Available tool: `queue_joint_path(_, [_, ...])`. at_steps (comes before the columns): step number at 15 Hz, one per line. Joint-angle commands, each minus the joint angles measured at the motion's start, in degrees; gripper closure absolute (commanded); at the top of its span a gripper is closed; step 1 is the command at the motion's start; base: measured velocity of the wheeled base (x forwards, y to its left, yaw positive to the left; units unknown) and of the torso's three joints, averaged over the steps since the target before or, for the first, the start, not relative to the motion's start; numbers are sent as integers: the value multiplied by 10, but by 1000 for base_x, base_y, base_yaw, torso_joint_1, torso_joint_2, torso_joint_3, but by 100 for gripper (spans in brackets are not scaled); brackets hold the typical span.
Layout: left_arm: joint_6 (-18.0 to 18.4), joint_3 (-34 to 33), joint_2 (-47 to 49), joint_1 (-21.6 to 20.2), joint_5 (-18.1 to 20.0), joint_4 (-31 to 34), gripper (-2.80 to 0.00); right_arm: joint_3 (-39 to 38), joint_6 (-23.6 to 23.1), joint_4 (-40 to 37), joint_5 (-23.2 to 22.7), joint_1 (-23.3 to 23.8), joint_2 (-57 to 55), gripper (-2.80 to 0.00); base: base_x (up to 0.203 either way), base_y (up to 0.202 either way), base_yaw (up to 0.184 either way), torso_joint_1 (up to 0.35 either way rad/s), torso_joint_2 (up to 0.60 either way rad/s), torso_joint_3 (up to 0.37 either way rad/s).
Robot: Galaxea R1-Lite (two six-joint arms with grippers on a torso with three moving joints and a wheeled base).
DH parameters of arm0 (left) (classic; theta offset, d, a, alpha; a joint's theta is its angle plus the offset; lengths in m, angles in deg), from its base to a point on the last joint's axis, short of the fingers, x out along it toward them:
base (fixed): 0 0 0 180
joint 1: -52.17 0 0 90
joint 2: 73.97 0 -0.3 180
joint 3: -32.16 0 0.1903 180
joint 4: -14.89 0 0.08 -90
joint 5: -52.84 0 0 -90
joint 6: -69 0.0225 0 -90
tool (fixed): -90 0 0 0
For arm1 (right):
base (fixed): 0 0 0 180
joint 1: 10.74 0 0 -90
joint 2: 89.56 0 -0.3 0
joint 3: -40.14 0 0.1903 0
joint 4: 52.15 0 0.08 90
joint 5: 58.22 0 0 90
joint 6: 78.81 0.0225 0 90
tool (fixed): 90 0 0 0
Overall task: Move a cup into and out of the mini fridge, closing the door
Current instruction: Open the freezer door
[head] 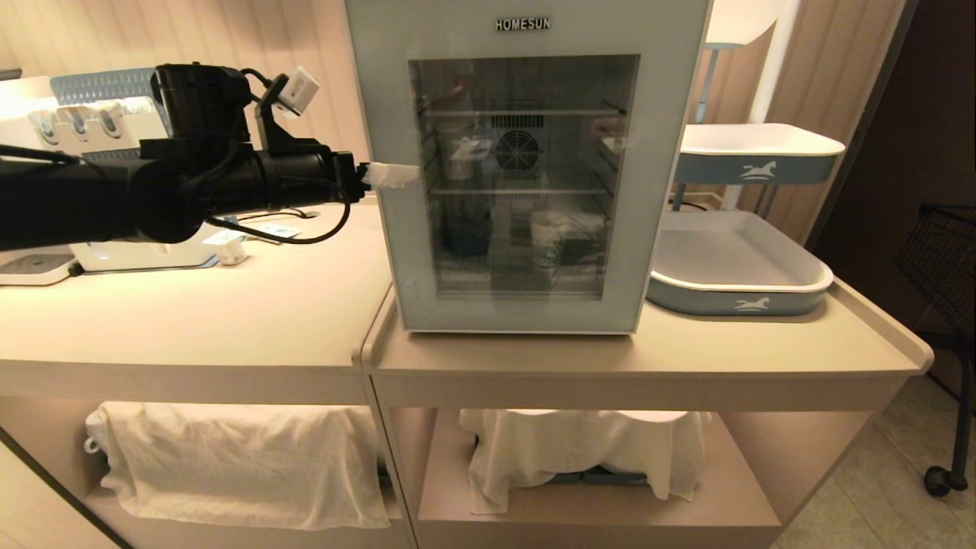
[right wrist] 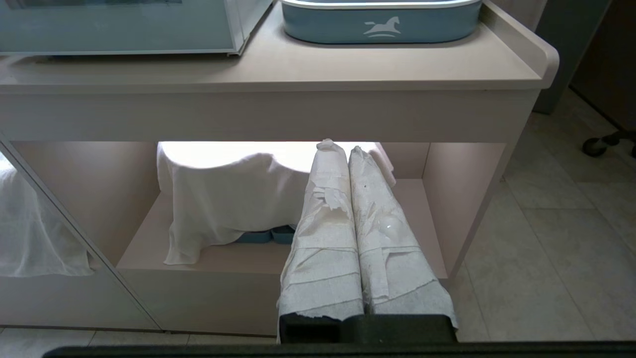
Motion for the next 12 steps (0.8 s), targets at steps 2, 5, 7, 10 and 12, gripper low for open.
queue_joint_path(2, [-3,-14,-19,2,4,7,-280,0,0,0,0,-1,0,0,0,0,0,0,0,0])
queue_joint_path(5, [-18,-28,-35,3,5,3,-280,0,0,0,0,0,0,0,0,0,0,0,0,0])
queue_joint_path(7, [-19,-37,-45,3,5,3,-280,0,0,0,0,0,0,0,0,0,0,0,0,0])
queue_joint_path(10, [-19,-50,-58,2,7,3,-280,0,0,0,0,-1,0,0,0,0,0,0,0,0])
queue_joint_path(12, [-19,-65,-71,2,8,3,-280,0,0,0,0,-1,0,0,0,0,0,0,0,0])
